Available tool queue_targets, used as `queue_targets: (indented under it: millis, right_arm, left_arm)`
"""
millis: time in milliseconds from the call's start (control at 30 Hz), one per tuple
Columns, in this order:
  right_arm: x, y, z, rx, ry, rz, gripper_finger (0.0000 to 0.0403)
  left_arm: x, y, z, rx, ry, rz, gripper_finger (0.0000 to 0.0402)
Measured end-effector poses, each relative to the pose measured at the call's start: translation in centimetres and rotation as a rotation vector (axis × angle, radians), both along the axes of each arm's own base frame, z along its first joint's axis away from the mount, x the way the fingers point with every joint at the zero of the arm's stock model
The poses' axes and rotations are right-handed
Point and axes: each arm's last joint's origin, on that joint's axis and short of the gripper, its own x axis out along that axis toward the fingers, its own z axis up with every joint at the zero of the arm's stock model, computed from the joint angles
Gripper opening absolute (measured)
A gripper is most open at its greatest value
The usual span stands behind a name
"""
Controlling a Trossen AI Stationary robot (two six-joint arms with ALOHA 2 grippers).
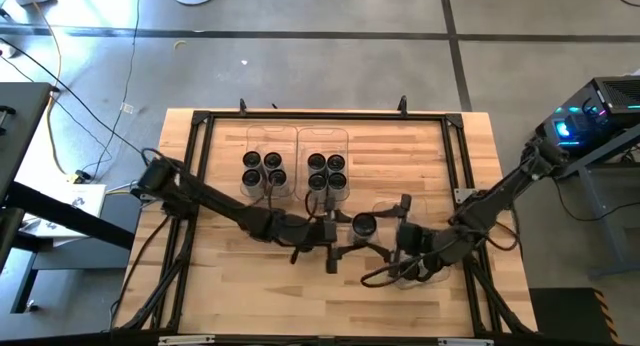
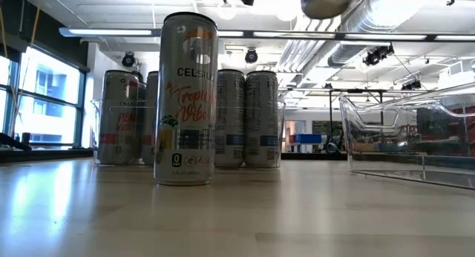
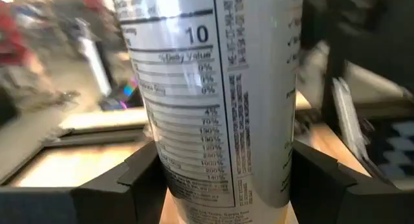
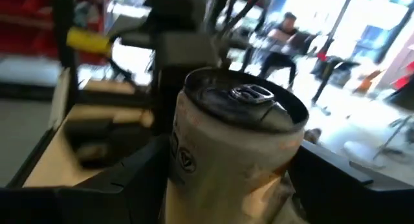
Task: Sort soda cans
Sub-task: Adjust the white-yellow soda can
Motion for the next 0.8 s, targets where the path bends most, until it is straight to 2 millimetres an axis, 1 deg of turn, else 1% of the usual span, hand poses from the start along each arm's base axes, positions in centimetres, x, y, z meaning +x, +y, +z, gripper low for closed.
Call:
queue_targets:
  millis: [100,167,233,300,367,433,500,600,700,800]
  right_arm:
    - [-0.7,-0.4,1.0,0.015,0.114,0.069,0.0281]
    - [-0.9,-0.7,2.0,0.041,0.177,0.098,0.0289]
    - [-1.0,-1.0,2.9,0.06,0.211,0.095,0.0301]
    - [-1.0,-1.0,3.2,0.021,0.265,0.099,0.0313]
    - [-1.2,-1.0,3.6,-0.01,0.307,0.138,0.0322]
    - [-1.3,-1.0,4.1,-0.031,0.32,0.188,0.0325]
    - [-1.3,-1.1,4.1,-0.094,0.35,0.249,0.0326]
    - [-1.2,-0.8,3.7,-0.205,0.391,0.369,0.0327]
    - [-1.1,-0.9,3.9,-0.262,0.372,0.35,0.0327]
    - [-0.4,-2.0,3.8,-0.218,0.391,0.334,0.0327]
  left_arm:
    - [-0.9,0.7,0.8,-0.015,0.109,-0.113,0.0239]
    - [-1.5,1.2,0.5,-0.038,0.206,-0.235,0.0239]
    - [-1.5,1.9,0.2,-0.105,0.271,-0.372,0.0239]
    - [-1.5,2.9,0.4,-0.18,0.294,-0.449,0.0239]
    - [-1.1,3.8,0.8,-0.21,0.276,-0.459,0.0239]
    - [-0.9,4.5,0.6,-0.22,0.285,-0.46,0.0239]
    - [-0.8,5.0,0.3,-0.234,0.299,-0.481,0.0239]
    - [-0.8,5.3,0.6,-0.253,0.288,-0.529,0.0239]
    - [-0.8,5.6,0.7,-0.278,0.289,-0.529,0.0239]
    - [-0.7,5.7,0.6,-0.279,0.298,-0.515,0.0239]
